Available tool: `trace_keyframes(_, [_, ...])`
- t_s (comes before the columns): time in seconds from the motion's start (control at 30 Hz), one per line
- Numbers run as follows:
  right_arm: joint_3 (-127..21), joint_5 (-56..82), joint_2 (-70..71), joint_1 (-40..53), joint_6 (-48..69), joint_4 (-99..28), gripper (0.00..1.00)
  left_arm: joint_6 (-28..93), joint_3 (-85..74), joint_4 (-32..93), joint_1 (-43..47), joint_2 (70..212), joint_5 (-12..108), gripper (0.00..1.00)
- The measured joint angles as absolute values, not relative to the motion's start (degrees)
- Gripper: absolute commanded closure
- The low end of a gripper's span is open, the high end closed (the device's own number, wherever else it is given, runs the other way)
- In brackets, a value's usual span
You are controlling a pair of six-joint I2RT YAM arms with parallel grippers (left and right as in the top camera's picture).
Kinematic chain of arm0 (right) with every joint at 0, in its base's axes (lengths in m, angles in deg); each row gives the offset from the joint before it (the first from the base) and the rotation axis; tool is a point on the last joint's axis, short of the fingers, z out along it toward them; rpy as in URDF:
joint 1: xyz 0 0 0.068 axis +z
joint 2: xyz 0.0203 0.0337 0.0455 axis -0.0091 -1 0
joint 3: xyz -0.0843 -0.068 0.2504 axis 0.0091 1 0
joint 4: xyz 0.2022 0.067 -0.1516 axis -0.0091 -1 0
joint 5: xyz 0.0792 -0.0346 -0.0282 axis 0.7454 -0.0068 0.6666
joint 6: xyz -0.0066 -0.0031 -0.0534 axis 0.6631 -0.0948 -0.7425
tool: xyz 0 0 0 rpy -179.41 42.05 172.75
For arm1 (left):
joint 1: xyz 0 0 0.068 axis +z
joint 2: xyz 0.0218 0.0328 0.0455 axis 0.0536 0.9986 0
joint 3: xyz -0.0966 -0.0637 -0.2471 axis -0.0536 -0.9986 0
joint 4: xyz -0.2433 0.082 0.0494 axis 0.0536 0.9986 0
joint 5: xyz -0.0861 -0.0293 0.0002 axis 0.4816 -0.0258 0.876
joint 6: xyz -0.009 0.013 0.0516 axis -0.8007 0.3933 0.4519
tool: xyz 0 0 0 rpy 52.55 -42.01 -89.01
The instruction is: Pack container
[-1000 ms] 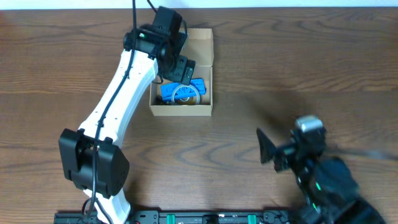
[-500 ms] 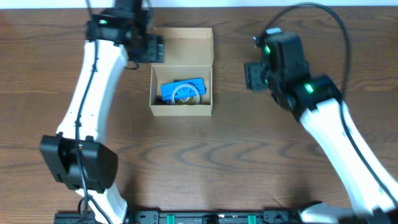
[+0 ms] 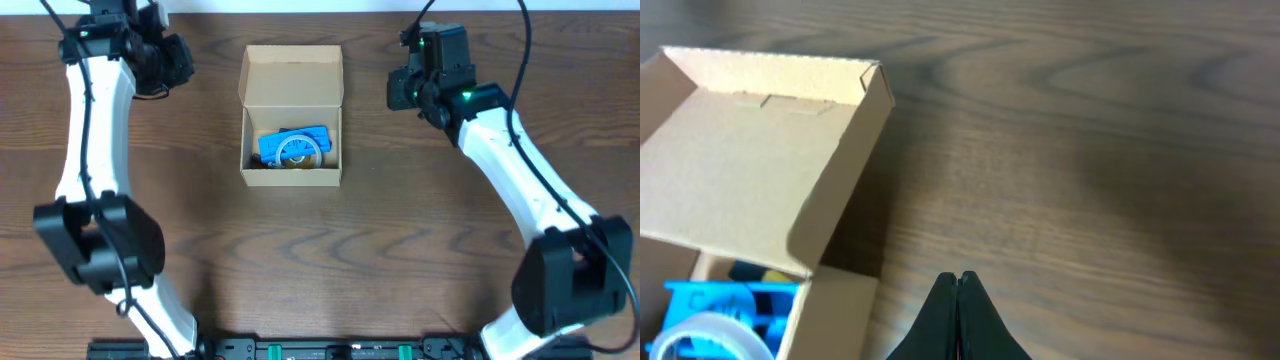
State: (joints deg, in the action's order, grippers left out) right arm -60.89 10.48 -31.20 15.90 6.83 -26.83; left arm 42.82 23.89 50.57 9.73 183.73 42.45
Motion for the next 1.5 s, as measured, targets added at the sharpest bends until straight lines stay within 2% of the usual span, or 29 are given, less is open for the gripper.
trace_keyframes(0.23, [-60.91, 19.15, -38.68, 14.0, 11.22, -19.86, 0.99, 40.15, 23.89, 46.22, 9.73, 193.39, 48.4, 0.95])
trace_keyframes(0.6, [-60.91, 31.15, -49.26, 13.8, 19.76, -9.13, 0.99, 35.5, 23.89, 40.62, 9.73, 200.19, 55.17, 0.95])
trace_keyframes(1.07, [-60.95, 37.23, -55.99, 13.82, 27.96, 1.76, 0.99, 29.79, 23.89, 31.59, 9.73, 207.27, 66.74, 0.95])
trace_keyframes(1.5, [-61.13, 41.16, -58.81, 14.39, 30.54, 16.75, 0.99, 27.83, 23.91, 24.69, 9.7, 210.29, 79.74, 0.95])
